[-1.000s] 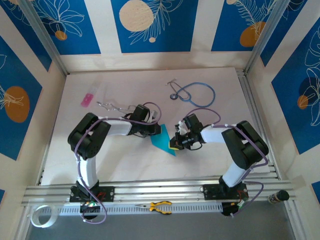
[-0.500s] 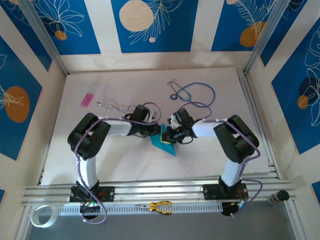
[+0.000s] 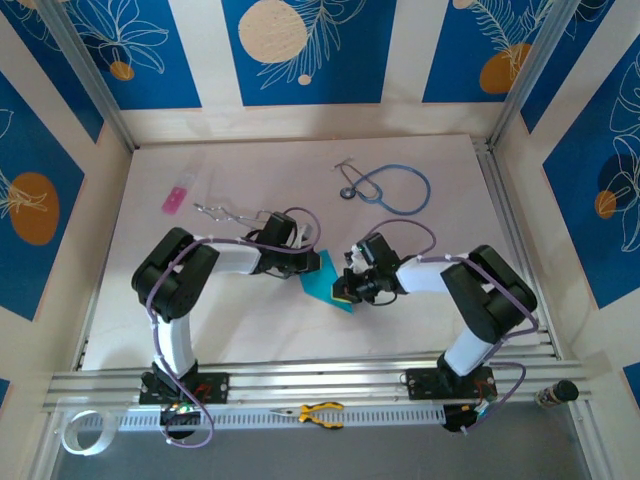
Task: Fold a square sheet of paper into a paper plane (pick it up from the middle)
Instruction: Turn over the paper at the center of the table.
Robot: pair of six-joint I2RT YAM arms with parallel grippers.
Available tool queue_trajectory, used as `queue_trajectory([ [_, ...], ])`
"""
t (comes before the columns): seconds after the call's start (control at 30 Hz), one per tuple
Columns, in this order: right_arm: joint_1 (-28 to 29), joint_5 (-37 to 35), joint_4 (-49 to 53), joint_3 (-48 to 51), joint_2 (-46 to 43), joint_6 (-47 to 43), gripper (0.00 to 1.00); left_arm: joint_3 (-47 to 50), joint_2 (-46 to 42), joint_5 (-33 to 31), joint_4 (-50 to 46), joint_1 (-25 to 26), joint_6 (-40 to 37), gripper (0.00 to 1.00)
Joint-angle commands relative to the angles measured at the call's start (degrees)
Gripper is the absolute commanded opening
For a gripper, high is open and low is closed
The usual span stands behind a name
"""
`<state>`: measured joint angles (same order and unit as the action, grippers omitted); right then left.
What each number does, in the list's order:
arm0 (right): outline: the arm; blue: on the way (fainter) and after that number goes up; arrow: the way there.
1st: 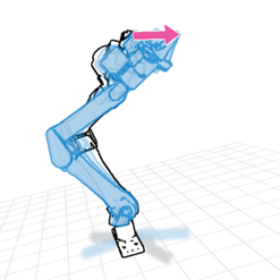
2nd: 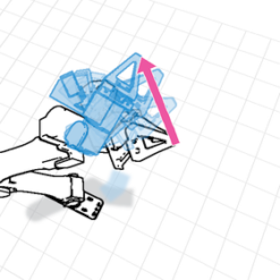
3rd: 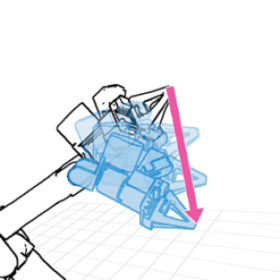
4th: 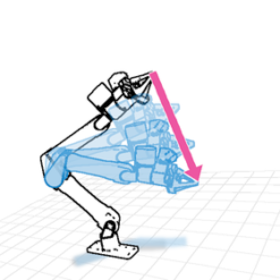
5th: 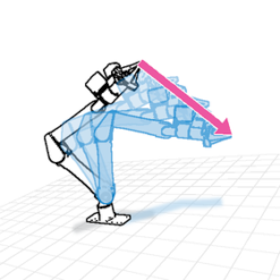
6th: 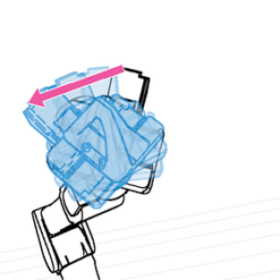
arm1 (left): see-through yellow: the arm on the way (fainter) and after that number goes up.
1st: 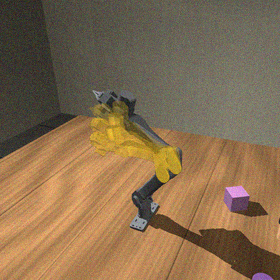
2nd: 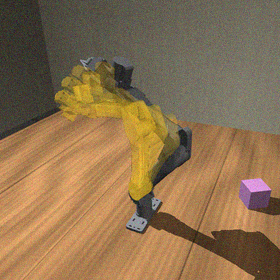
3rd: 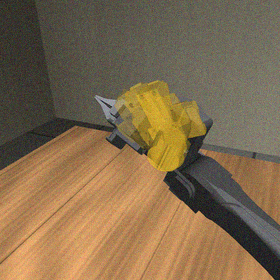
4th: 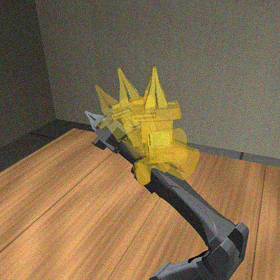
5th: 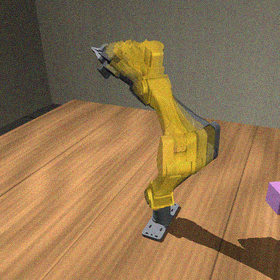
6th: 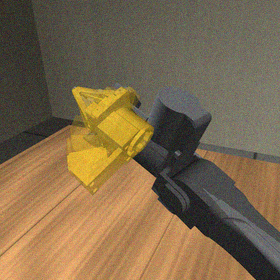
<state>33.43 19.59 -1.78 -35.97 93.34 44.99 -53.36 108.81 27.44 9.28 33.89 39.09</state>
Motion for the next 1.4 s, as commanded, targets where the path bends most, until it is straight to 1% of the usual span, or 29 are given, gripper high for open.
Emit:
queue_trajectory([
  [0.0, 0.56, 0.34, 5.24, -0.51, -2.09, 0.71, 0.08, 2.17, 0.76, -2.82, -2.88, -1.6, -0.29, 0.06],
  [0.17, 0.76, 0.07, 4.31, -6.52, 0.17, 1.31, 0.09, 2.17, 1.17, -1.97, -2.01, -1.61, -0.1, 0.06],
  [0.43, 1.29, 0.17, 1.88, -14.31, 10.64, 2.93, 0.1, 2.39, 1.35, -1.4, -1.15, -1.55, 0.28, 0.06],
  [0.5, 1.83, -0.54, 3.01, -15.24, 12.07, 2.65, 0.1, 2.3, 1.44, -1.34, -1.23, -1.58, 0.24, 0.06],
  [0.57, 2.24, -3.02, 5.98, -15.18, 12.24, 2.02, 0.1, 2.3, 1.31, -1.63, -1.45, -1.55, 0.2, 0.06],
  [0.63, 2.42, -4.29, 7.06, -13.1, 11.11, 1.42, 0.1, 2.13, 1.14, -2.31, -2.1, -1.63, -0.07, 0.06],
  [0.83, 2.32, -2.28, 4.22, -3.3, 4.73, 0.91, 0.1, 1.54, 1.15, -3.9, -4.18, -1.89, -1.21, 0.05],
  [1.1, 0.05, -1.01, 2.82, 9.42, -5.31, -0.18, 0.12, 1.99, 1.49, -4.06, -4.09, -2.24, -0.86, 0.05],
  [1.23, -1.71, -1.05, 3.78, 12.77, -9.59, 0.16, 0.12, 1.79, 1.58, -4.23, -4.05, -2.17, -0.62, 0.05],
  [1.37, -2.66, -1.09, 6.48, 12.22, -14.59, 1.2, 0.13, 1.34, 1.93, -4.15, -4.1, -2.42, 0.03, 0.05],
])
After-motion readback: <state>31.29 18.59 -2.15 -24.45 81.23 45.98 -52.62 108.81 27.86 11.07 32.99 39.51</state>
